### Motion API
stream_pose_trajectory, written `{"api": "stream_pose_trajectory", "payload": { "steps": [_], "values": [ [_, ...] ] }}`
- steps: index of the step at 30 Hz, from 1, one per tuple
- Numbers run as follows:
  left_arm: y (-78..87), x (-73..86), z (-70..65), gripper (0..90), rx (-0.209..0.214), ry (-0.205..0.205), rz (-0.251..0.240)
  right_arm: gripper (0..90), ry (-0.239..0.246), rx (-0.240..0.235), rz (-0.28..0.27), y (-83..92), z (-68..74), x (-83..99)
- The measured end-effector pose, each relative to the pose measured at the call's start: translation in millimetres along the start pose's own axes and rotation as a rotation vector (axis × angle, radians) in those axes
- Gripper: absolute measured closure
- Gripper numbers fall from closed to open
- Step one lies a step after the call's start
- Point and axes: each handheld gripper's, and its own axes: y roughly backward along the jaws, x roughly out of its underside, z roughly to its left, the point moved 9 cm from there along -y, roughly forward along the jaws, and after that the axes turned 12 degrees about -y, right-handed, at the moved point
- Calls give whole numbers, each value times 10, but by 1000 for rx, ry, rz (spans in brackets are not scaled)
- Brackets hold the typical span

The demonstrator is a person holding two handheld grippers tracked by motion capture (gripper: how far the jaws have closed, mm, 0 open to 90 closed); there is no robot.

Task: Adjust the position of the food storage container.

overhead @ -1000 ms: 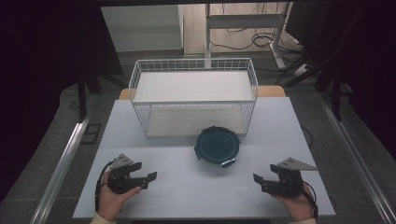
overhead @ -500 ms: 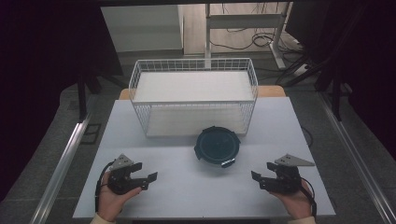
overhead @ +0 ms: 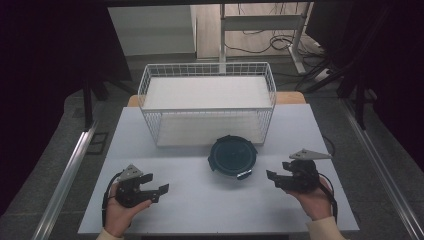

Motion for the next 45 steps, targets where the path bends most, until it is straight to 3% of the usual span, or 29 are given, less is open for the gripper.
{"api": "stream_pose_trajectory", "payload": {
  "steps": [13,19,28,29,34,45],
  "values": [
    [-34,12,-27,219,4,-5,10,422,11,-5,60,-206,61,-444],
    [-40,24,-14,219,3,1,10,470,23,0,91,-310,91,-542],
    [-53,39,-10,219,4,3,17,729,63,26,144,-560,93,-683],
    [-55,41,-7,219,3,4,17,791,71,35,151,-626,80,-714],
    [-53,49,3,218,4,5,22,880,89,46,163,-780,69,-780],
    [-46,58,36,218,3,6,21,894,159,76,166,-1110,65,-835]
  ]
}}
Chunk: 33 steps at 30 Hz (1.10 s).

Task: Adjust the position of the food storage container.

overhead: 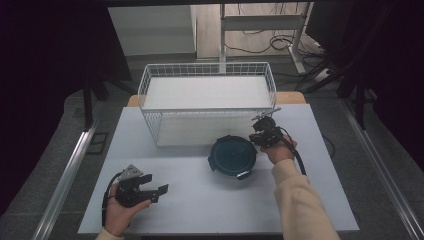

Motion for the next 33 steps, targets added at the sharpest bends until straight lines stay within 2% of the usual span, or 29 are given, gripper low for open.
{"api": "stream_pose_trajectory", "payload": {
  "steps": [8,9,15,27,33],
  "values": [
    [2,0,26,217,4,-2,-5,894,15,5,-27,-144,-15,-52],
    [-1,2,29,217,6,-3,-2,894,37,2,-20,-183,-10,-47],
    [-10,10,47,216,6,-2,1,900,79,19,-21,-261,8,-44],
    [-26,15,55,217,4,-1,12,900,103,39,-4,-234,80,16],
    [-33,10,47,218,5,-2,10,900,114,24,15,-221,169,60]
  ]
}}
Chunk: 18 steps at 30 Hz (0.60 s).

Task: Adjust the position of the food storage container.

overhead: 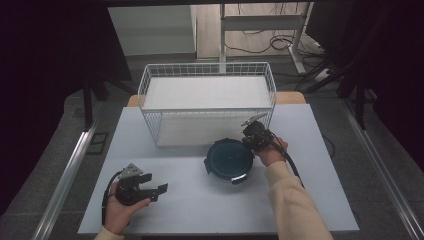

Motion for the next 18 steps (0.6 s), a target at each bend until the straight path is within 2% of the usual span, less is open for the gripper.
{"api": "stream_pose_trajectory", "payload": {
  "steps": [9,18],
  "values": [
    [-2,0,-1,218,2,4,0,900,27,-27,33,37,186,83],
    [-8,-14,-34,218,8,-1,1,900,14,-51,24,85,313,189]
  ]
}}
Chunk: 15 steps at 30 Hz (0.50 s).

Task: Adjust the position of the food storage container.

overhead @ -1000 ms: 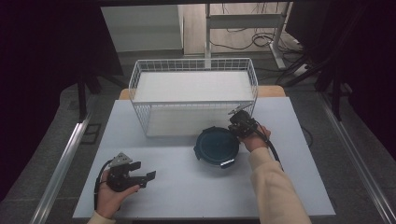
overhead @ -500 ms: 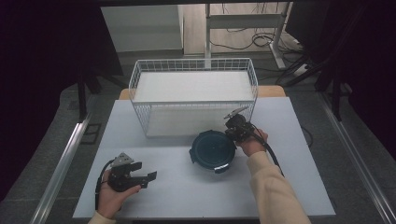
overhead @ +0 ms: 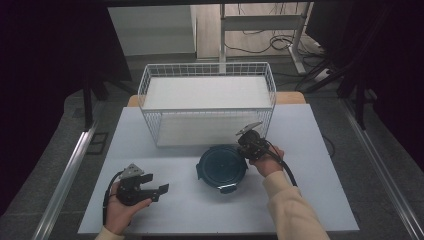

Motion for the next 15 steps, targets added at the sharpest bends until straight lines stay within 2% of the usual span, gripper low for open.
{"api": "stream_pose_trajectory", "payload": {
  "steps": [8,15],
  "values": [
    [1,5,11,218,-1,3,-2,900,0,-18,1,1,108,32],
    [-3,4,7,218,1,0,3,900,-10,-18,23,32,160,79]
  ]
}}
